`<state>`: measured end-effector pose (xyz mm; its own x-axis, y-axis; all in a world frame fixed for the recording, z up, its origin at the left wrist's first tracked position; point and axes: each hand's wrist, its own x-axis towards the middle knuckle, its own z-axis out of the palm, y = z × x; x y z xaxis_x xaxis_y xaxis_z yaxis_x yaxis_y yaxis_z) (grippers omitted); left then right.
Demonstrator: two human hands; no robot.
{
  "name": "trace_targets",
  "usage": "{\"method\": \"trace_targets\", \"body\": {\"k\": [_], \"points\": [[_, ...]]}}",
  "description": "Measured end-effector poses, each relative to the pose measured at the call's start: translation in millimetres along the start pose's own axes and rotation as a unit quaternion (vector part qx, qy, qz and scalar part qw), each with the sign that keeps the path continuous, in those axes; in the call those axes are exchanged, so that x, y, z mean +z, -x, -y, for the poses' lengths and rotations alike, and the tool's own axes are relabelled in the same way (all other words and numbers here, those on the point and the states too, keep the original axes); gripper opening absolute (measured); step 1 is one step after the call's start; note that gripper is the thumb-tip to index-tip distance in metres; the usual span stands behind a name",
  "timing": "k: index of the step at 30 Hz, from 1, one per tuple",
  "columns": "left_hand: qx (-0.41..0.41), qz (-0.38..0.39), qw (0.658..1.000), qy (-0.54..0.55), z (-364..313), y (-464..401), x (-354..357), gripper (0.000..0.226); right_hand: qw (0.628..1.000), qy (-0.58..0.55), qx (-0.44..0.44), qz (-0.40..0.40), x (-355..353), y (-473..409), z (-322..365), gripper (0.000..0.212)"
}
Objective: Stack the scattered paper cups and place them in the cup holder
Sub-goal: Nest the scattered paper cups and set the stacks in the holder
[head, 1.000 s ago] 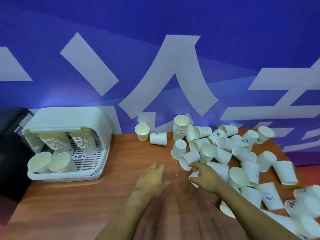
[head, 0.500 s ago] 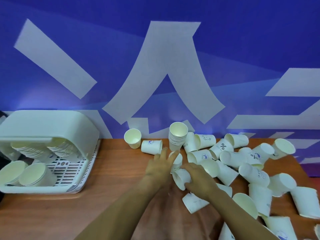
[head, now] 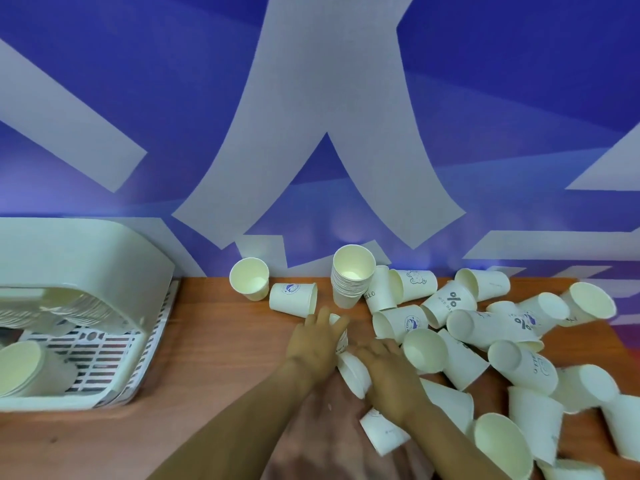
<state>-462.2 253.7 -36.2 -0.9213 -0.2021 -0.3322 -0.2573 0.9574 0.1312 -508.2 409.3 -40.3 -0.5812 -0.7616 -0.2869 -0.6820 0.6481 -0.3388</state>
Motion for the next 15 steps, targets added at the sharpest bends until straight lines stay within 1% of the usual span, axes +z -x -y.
{"method": "trace_targets", "body": {"k": [3,5,9,13,15], "points": [[-0.018,0.000,1.000,-0.013,8,6,0,0.060,0.997,0.062,0.006,0.038,1,-5,3,0.073],[-0.033,-0.002,0.999,-0.009,14,13,-2,0.058,0.995,0.084,0.009,0.045,2,-7,4,0.071],[-0.070,-0.013,0.997,0.027,27,35,-9,0.063,0.995,0.099,0.013,0.028,-4,-3,12,0.055],[-0.126,-0.018,0.989,0.078,46,72,-10,0.063,0.998,0.065,0.004,-0.025,-7,13,26,0.051],[-0.145,-0.024,0.981,0.126,55,94,-9,0.073,0.998,0.047,0.013,-0.038,-11,22,37,0.050]]}}
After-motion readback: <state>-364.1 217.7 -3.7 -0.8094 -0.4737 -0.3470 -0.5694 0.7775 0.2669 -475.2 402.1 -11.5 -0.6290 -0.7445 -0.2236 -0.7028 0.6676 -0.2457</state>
